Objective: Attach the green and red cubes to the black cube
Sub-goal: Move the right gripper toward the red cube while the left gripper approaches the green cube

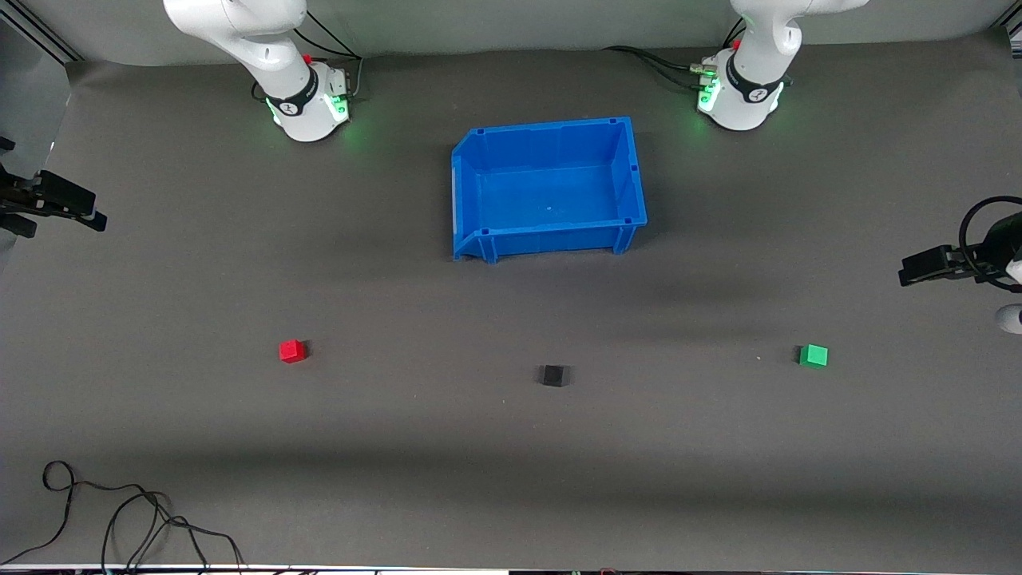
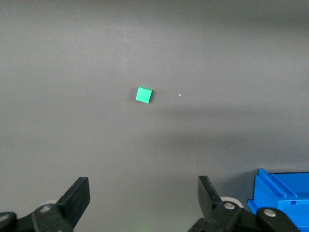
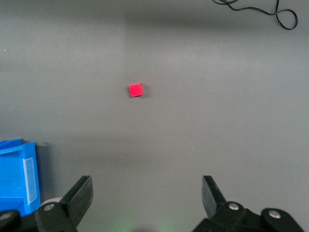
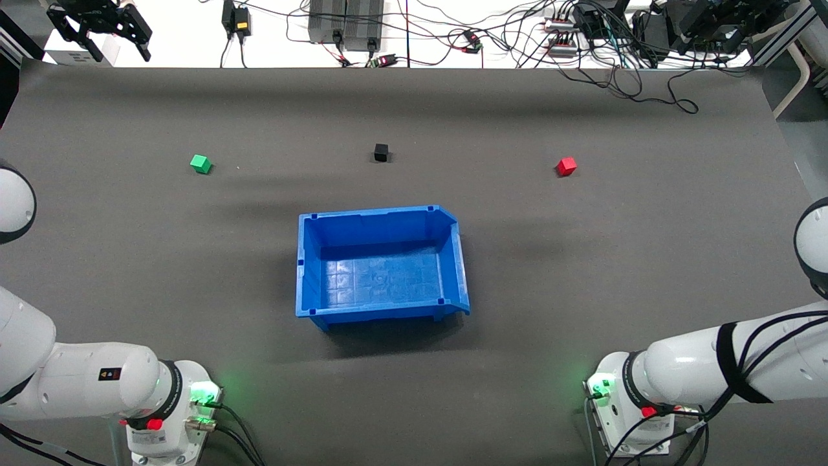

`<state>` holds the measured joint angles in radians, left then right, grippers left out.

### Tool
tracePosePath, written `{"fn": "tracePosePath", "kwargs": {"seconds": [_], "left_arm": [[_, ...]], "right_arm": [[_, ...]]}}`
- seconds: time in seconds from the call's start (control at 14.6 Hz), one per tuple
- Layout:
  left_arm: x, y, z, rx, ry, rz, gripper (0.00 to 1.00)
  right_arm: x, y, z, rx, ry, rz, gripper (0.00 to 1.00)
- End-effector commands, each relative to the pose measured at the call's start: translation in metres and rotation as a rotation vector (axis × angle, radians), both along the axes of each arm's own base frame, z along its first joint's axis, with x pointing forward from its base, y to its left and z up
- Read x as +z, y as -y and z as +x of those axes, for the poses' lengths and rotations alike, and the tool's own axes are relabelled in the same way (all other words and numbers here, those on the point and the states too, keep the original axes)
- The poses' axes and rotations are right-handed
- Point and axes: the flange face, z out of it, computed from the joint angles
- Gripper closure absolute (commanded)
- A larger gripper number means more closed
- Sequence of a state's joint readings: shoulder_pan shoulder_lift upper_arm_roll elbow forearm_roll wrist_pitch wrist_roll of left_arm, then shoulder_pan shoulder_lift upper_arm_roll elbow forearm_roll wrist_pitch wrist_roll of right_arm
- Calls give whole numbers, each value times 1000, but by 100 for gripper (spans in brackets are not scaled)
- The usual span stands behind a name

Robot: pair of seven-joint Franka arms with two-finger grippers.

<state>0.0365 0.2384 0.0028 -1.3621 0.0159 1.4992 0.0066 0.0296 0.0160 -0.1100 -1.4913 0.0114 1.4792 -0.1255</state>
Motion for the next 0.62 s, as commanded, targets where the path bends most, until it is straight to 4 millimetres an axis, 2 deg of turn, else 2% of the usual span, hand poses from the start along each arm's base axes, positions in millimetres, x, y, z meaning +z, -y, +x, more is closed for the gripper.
{"fn": "tracePosePath", "kwargs": {"seconds": [0.0,0.21,0.34,0.48,0.55], "left_arm": [[-3,0,0,65,-21,24,0],[-19,-5,7,257,-36,52,0],[-36,-24,13,434,-52,73,0],[-47,-25,20,591,-39,117,0],[-61,-26,25,693,-48,136,0]], "right_arm": [[-4,1,5,24,-14,-27,0],[-26,9,10,16,-66,-45,0],[-37,13,13,-31,-91,-31,0],[-57,17,23,-197,-125,-10,0],[-69,24,28,-318,-147,23,0]]}}
